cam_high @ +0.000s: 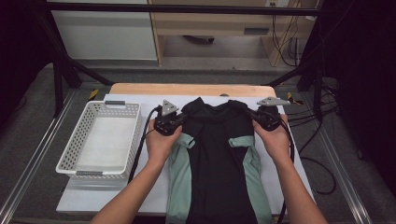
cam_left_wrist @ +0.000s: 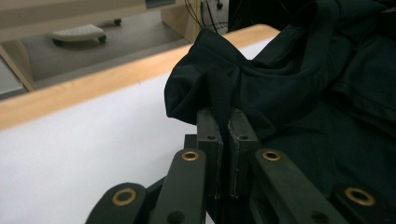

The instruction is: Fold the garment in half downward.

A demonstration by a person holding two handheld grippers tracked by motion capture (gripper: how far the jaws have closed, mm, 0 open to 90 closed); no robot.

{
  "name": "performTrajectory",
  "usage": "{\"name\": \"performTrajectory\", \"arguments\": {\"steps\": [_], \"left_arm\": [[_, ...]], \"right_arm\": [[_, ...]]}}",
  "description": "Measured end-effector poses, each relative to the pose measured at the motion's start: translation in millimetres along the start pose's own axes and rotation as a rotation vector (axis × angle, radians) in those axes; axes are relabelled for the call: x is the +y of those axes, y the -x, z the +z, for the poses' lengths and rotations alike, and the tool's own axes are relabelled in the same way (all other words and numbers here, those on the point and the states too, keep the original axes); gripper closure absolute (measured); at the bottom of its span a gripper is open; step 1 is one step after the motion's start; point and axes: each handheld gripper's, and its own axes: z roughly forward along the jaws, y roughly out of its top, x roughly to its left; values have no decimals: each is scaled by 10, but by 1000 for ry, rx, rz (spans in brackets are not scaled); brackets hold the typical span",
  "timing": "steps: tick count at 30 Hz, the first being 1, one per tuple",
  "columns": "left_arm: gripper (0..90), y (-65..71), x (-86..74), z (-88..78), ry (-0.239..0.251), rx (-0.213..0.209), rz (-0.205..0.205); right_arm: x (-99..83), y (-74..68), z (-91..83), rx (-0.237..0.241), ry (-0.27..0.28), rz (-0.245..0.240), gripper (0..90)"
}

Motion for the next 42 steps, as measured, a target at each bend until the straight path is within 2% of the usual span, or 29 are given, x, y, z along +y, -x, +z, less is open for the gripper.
{"name": "performTrajectory", "arguments": {"steps": [1,5,9,13,19,24,29,33,42], "left_arm": [[858,-16,41,2,9,-2,-14],[858,-86,167,24,32,14,-29],[858,-161,248,53,39,31,-39],[858,-198,311,57,46,44,-40],[858,-189,361,28,57,50,-36],[858,-168,401,19,62,48,-35],[858,-139,508,11,80,40,-48],[858,-103,611,6,95,42,-42],[858,-98,762,-30,118,54,-34]], "right_arm": [[61,5,7,-3,4,-4,870],[254,31,55,-11,20,-20,870],[377,61,126,-8,21,-23,869],[487,68,162,-13,24,-53,870],[522,56,125,-12,48,-51,870],[525,99,69,-14,57,-44,869],[577,173,6,5,75,-5,869],[639,213,-58,1,94,3,869],[763,217,-149,-4,117,-18,869]]}}
